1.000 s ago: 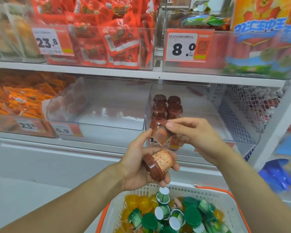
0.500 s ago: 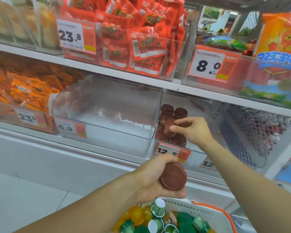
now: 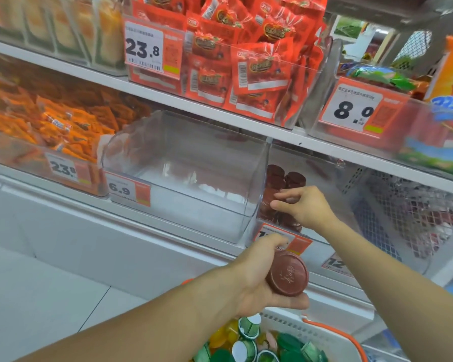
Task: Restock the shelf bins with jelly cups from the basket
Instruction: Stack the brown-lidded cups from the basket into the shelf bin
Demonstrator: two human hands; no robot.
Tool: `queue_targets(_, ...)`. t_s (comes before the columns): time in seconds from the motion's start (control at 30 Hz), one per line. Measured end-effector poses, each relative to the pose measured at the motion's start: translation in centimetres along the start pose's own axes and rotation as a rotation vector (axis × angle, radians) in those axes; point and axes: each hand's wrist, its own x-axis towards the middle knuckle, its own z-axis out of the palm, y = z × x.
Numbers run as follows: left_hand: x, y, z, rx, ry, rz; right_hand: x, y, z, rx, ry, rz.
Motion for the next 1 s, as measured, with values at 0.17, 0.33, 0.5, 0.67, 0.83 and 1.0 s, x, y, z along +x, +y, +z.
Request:
queue_targets(0.17, -0.2, 0.3, -0.1, 0.011, 0.005, 0.040, 0.3, 0.5, -0.1, -0.050, -0.019, 0.012)
queue_targets(0.33, 0.0, 0.2, -0.3, 0.073, 0.043, 0.044, -0.2, 0.1, -0.7, -0.155, -0.060, -0.057)
queue_targets(0.5, 0.2, 0.6, -0.5, 0.029, 0.076, 0.084, -4.7, -2.4, -2.5, 0.044, 0.069, -0.210)
queue_targets(0.67, 0.3, 0.8, 0.3, -0.158, 0.046, 0.187, -10.7, -2.8, -3.9, 0.238, -0.294, -0.207)
queue_targets(0.83, 0.5, 0.5, 0.7, -0.006, 0.065, 0.106, -11.7, -0.3, -3.5, 0.716, -0.302, 0.115)
queue_targets(1.0, 0.6, 0.3, 0.5, 0.043, 0.052, 0.066, -12.2, 0.0, -3.6, 0.695, -0.229, 0.189)
